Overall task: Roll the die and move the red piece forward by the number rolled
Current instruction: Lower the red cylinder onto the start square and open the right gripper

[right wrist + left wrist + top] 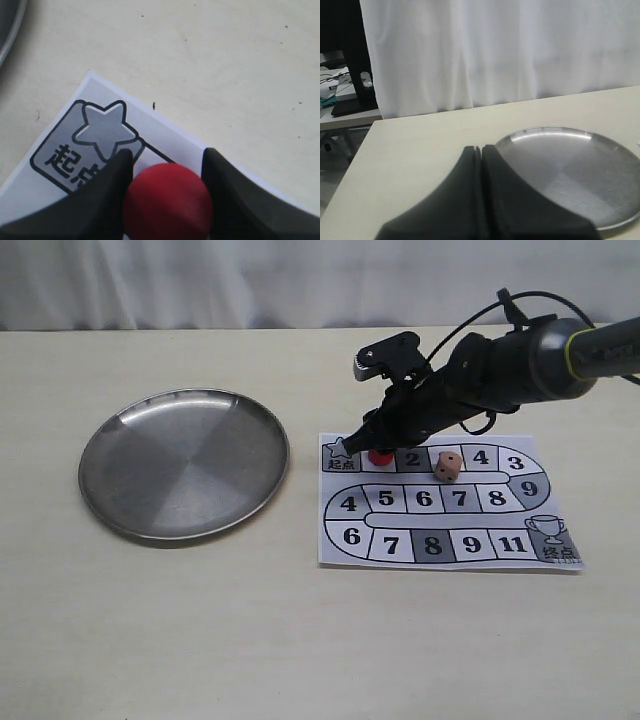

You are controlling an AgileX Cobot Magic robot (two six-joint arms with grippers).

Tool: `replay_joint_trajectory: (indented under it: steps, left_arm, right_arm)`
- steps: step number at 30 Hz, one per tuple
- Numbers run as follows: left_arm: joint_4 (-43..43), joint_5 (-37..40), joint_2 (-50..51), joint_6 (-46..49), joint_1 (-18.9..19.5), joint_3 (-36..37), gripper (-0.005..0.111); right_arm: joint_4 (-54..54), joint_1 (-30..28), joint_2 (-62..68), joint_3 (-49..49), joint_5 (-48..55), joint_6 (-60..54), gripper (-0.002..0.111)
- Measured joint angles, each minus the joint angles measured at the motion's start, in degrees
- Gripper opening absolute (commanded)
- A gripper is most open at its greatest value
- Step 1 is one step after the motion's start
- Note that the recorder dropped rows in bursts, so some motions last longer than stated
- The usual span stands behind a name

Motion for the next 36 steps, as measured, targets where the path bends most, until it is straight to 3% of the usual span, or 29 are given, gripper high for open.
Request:
replay_joint_trajectory:
  steps: [12,15,21,24,28,36]
  left_arm:
    - [0.00,0.00,0.00,0.00,0.00,0.00,0.000]
    - [0.00,0.00,0.00,0.00,0.00,0.00,0.000]
    - [0.00,0.00,0.00,0.00,0.00,0.00,0.000]
    - [0.00,0.00,0.00,0.00,0.00,0.00,0.000]
    - [0.00,0.00,0.00,0.00,0.00,0.00,0.000]
    - [0.00,0.00,0.00,0.00,0.00,0.00,0.000]
  right_arm:
    - [-0.16,-0.04,-0.71,-0.04,2.92,0.19,0.006]
    - [-0.16,0.17,-0.84,-0.04,2.92,0.19,0.018]
    - [-0.16,0.30,-0.84,-0.04,2.92,0.21,0.063]
    - [-0.16,0.30,-0.36,0.31,3.09,0.34,0.077]
    - [-0.16,0.38,-0.36,0.45,2.96,0.34,0.083]
    - [-0.16,0.38,-5.64,0.55,1.76,0.34,0.082]
